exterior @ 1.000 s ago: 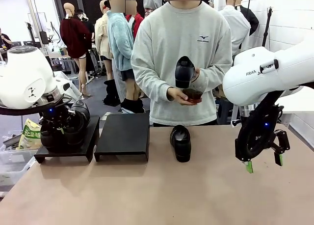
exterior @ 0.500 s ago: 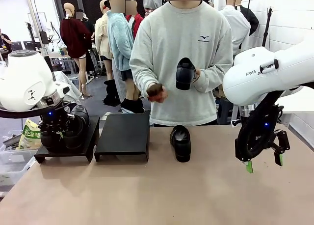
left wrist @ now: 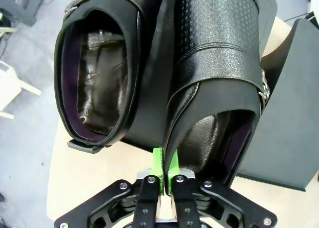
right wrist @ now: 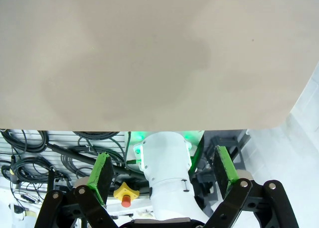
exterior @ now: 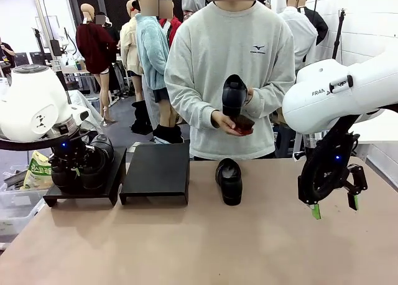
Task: Organize the shoes by placing them on the stand.
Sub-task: Place the Shoe from the middle of the table onto the Shoes Stand.
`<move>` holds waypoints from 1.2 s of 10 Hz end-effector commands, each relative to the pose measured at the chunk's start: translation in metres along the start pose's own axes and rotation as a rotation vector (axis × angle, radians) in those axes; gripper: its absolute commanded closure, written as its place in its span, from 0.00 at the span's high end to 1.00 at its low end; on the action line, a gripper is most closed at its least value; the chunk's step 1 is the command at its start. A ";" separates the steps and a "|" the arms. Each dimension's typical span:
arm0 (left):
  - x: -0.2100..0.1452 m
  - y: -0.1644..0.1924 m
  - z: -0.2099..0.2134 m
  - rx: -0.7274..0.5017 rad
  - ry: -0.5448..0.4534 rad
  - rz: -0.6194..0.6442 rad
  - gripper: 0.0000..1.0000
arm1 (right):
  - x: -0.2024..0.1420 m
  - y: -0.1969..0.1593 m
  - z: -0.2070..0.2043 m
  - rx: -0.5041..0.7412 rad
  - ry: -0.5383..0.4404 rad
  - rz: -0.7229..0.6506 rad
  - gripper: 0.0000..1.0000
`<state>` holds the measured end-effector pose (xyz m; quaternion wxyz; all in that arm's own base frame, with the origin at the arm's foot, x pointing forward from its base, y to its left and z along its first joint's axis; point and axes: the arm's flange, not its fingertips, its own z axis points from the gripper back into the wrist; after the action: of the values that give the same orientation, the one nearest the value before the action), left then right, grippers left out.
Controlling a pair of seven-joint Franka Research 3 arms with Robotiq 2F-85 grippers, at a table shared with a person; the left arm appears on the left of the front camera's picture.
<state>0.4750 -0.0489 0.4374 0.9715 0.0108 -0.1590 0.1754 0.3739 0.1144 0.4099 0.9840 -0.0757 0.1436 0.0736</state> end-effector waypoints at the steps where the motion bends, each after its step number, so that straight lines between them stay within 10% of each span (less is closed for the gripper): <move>1: 0.005 -0.002 0.003 0.020 -0.028 -0.025 0.38 | 0.000 0.000 0.001 -0.010 0.002 0.008 1.00; 4: 0.006 -0.004 0.005 0.037 -0.047 -0.040 0.98 | 0.000 0.000 0.001 -0.010 0.002 0.008 1.00; 12: -0.012 -0.006 0.065 0.042 -0.152 -0.014 1.00 | 0.000 0.000 0.001 -0.010 0.002 0.008 1.00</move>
<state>0.4504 -0.0658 0.4988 0.9616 0.0331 -0.2307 0.1452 0.3738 0.1144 0.4099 0.9840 -0.0757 0.1436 0.0736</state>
